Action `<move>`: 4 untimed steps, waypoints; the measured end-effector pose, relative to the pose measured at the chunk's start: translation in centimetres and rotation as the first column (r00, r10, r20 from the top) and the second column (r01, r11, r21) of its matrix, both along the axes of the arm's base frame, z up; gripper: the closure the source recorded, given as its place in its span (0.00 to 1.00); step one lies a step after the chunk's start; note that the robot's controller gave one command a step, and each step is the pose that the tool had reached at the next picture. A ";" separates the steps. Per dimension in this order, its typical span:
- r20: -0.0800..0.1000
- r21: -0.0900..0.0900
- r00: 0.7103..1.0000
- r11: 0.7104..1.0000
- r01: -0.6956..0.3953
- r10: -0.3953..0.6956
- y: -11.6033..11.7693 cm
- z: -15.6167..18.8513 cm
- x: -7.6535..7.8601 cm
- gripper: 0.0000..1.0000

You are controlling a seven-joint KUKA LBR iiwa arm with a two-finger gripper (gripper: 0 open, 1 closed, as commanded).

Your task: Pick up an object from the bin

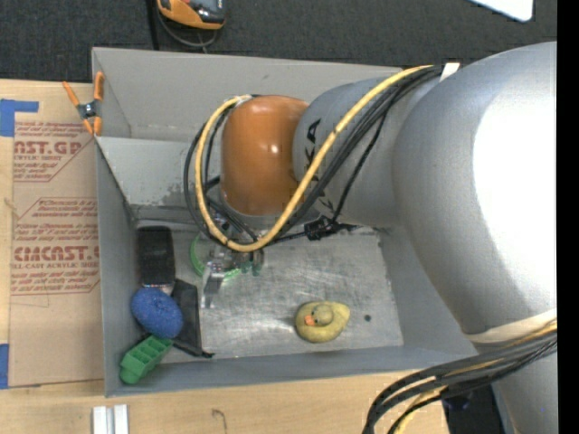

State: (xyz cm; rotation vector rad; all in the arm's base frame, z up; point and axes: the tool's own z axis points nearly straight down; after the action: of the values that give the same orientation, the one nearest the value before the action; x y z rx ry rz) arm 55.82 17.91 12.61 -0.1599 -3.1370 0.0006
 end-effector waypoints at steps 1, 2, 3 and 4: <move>0.002 -0.002 1.000 1.000 0.002 -0.002 -1.3 -0.5 0.1 0.00; 0.002 0.004 0.999 0.999 -0.033 0.033 -3.2 -1.8 1.2 0.00; -0.001 -0.002 0.992 0.992 -0.128 0.128 -6.0 -1.5 1.2 0.00; 0.009 0.004 0.995 0.995 -0.102 0.102 -4.7 -5.1 1.3 1.00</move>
Offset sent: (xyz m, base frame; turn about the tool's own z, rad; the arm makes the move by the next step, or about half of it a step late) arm 0.0258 -0.0721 -0.0328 -0.0517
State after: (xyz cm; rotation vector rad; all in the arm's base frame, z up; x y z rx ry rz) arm 57.07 13.22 7.49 0.0005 -3.1495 -0.0074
